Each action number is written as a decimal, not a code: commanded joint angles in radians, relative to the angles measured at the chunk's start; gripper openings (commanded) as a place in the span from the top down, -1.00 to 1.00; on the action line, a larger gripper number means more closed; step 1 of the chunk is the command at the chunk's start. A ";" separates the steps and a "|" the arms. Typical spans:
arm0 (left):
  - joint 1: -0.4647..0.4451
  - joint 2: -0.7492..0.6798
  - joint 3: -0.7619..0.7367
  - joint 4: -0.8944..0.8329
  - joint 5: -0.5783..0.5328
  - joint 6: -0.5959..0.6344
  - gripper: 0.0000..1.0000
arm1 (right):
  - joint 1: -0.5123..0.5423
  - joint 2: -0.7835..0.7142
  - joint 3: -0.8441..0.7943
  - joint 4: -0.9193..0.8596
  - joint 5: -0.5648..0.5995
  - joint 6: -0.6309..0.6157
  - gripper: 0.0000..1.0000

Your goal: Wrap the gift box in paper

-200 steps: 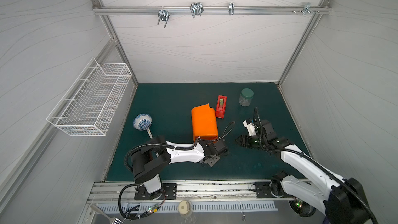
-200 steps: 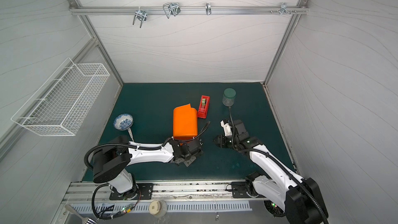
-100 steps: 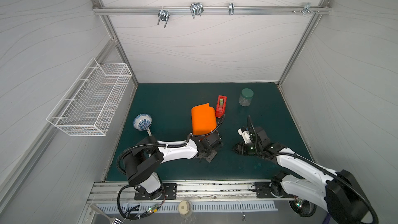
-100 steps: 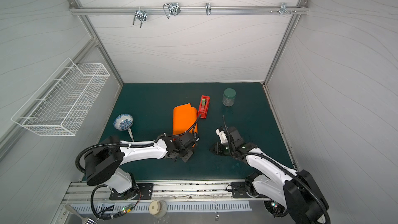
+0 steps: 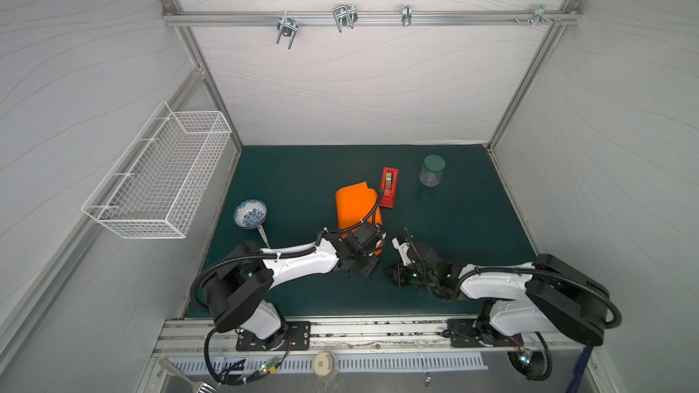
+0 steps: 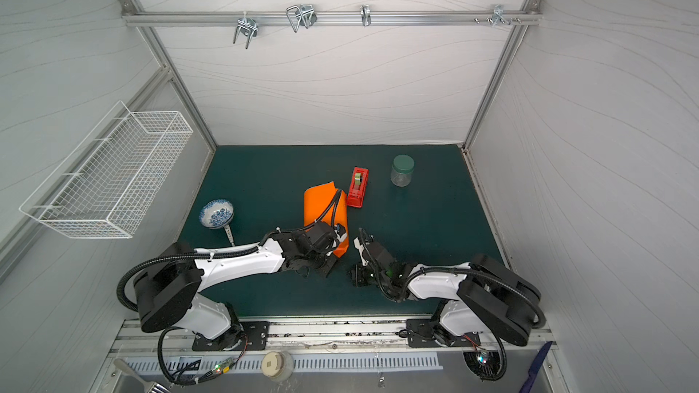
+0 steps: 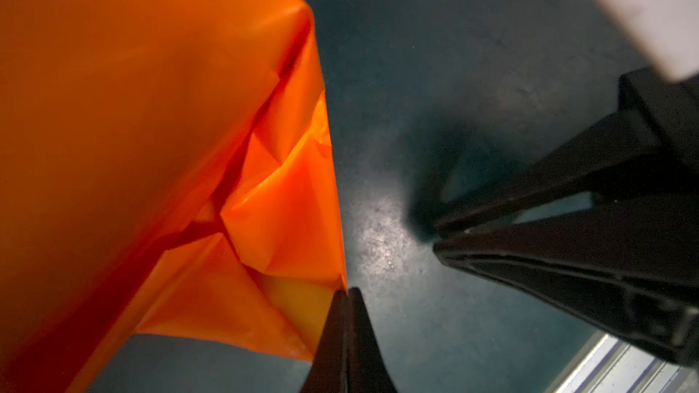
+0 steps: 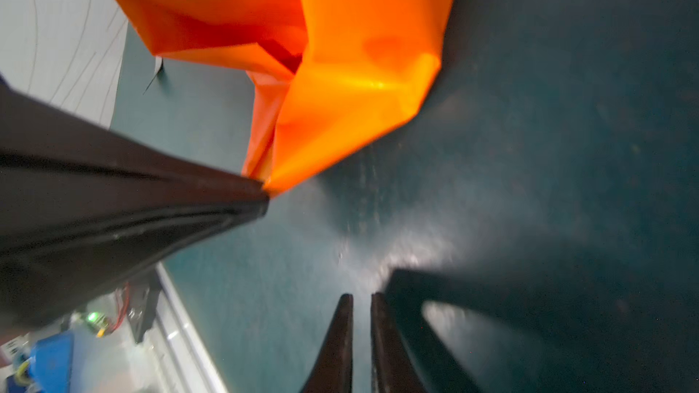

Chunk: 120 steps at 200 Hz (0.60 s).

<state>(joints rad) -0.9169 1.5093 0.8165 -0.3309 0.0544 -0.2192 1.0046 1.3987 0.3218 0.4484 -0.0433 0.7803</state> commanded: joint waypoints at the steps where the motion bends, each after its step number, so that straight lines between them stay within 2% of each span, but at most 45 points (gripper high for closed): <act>1: 0.010 -0.028 0.009 0.015 0.038 -0.001 1.00 | 0.024 0.084 -0.002 0.227 0.102 0.035 0.73; 58: 0.028 -0.039 0.001 0.022 0.074 -0.002 1.00 | 0.049 0.307 0.014 0.490 0.163 0.047 0.78; 120: 0.033 -0.033 0.010 0.014 0.086 0.012 1.00 | 0.049 0.392 0.014 0.627 0.217 -0.007 0.81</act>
<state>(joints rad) -0.8852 1.4933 0.8165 -0.3309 0.1173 -0.2180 1.0477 1.7557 0.3401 1.0000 0.1242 0.7918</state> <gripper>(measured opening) 0.046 0.099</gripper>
